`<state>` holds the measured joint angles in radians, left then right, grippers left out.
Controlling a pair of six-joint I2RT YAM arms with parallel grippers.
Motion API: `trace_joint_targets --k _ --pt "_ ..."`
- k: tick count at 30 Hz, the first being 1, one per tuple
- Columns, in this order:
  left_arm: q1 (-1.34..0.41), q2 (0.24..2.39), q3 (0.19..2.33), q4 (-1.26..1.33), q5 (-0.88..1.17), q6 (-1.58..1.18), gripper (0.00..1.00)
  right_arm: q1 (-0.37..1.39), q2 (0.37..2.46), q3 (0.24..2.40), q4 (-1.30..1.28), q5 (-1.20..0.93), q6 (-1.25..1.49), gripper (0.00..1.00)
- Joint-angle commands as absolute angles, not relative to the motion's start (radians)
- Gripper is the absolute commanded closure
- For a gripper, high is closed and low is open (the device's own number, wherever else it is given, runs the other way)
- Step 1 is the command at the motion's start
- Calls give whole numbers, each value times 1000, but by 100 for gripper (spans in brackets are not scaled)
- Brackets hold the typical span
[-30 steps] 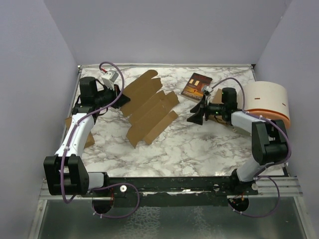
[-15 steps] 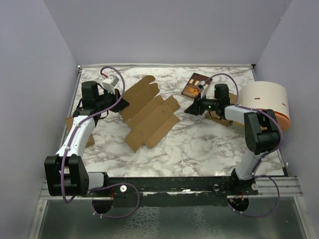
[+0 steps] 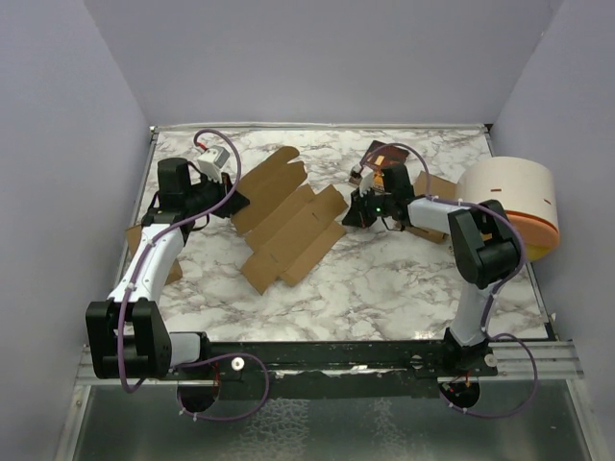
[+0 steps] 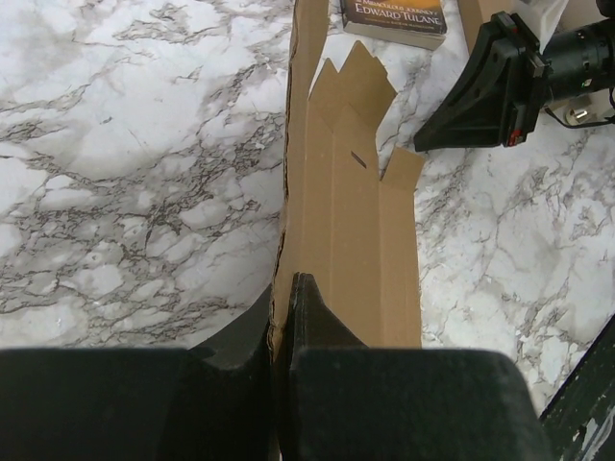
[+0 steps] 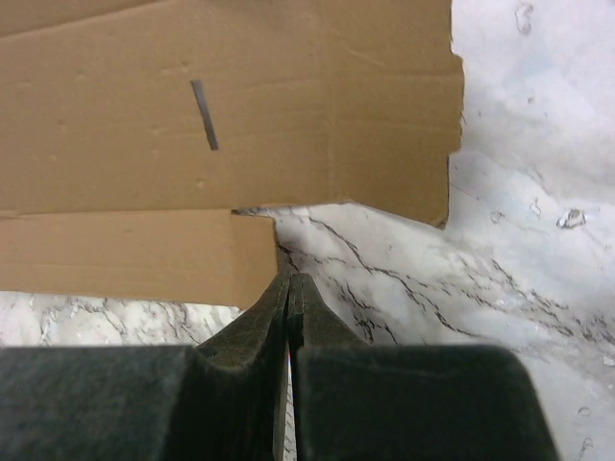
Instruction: Fold the paper box
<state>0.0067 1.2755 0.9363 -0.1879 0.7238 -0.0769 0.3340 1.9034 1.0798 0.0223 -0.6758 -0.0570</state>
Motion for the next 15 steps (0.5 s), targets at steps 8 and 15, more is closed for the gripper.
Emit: trace_joint_targets --k 8,15 --pt "9 1244 920 -148 735 -98 100 325 1926 1107 -19 -611 -72 98" --pt "8 1247 917 -143 743 -106 100 330 1963 1128 -65 -718 -91 98"
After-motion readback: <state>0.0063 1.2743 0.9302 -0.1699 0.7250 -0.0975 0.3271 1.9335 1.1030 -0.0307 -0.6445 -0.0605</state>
